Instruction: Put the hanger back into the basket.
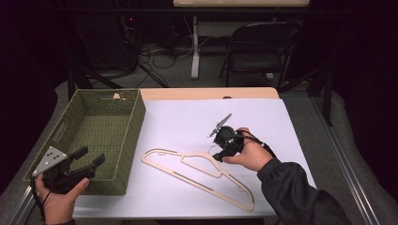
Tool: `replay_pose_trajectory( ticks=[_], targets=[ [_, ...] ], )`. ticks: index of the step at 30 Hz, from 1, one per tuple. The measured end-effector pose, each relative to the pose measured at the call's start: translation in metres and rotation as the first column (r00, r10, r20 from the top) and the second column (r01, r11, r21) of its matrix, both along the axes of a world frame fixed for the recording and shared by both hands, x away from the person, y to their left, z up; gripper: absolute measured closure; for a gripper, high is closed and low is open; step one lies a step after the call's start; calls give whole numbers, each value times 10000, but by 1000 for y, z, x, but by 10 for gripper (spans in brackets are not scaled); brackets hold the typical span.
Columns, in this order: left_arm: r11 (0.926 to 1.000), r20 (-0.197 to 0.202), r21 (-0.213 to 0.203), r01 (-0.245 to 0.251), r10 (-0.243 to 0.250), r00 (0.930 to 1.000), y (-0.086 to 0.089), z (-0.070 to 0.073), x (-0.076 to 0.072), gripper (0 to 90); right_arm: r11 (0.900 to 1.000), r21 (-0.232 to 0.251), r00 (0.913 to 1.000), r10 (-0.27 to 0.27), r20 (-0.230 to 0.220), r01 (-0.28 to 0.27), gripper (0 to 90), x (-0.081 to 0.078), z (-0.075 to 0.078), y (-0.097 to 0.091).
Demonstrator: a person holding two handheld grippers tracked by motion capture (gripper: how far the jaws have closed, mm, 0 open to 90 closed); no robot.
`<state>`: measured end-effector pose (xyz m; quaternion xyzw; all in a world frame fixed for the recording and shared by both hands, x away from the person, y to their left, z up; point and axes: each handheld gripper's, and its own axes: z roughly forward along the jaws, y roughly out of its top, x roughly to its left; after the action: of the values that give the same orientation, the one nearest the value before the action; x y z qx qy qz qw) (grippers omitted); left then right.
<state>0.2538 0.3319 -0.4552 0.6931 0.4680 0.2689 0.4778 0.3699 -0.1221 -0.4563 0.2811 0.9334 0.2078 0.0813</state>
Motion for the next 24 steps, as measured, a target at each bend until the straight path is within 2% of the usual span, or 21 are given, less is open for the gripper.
replay_pose_trajectory(
  ticks=[3, 5, 6, 9, 12, 19, 21, 24],
  targets=[
    [10000, -12, -15, 33, -33, 10000, 0, 0, 0, 295, 9998, 83, 9998, 198, 52, -198, 497, 2, -2, 7],
    [10000, -24, -22, 48, -48, 10000, 0, 0, 0, 295, 9992, -109, 9993, 374, -71, -375, 497, 4, -2, 14],
    [10000, -26, -23, 47, -47, 10000, 0, 0, 0, 295, 9989, 107, 9989, 461, -123, -460, 497, 5, -3, 17],
    [10000, -34, -23, 48, -48, 10000, 0, -1, 1, 295, 9974, -104, 9973, 716, -134, -718, 499, 7, -6, 26],
    [10000, -27, -28, 29, -29, 10000, 0, 0, 0, 295, 9943, -283, 9939, 1017, -417, -1029, 550, 8, -10, 35],
    [10000, -32, -35, 18, -18, 10000, 1, 0, 1, 295, 9904, -578, 9897, 1213, -764, -1259, 593, 11, -20, 44],
    [10000, -43, -22, 33, -33, 10000, 0, 0, 1, 295, 9879, -598, 9859, 1374, -952, -1434, 608, 11, -25, 48],
    [10000, -55, -29, 54, -54, 10000, 1, 0, 1, 295, 9823, -920, 9816, 1520, -1155, -1629, 625, 11, -34, 55]
  ],
)
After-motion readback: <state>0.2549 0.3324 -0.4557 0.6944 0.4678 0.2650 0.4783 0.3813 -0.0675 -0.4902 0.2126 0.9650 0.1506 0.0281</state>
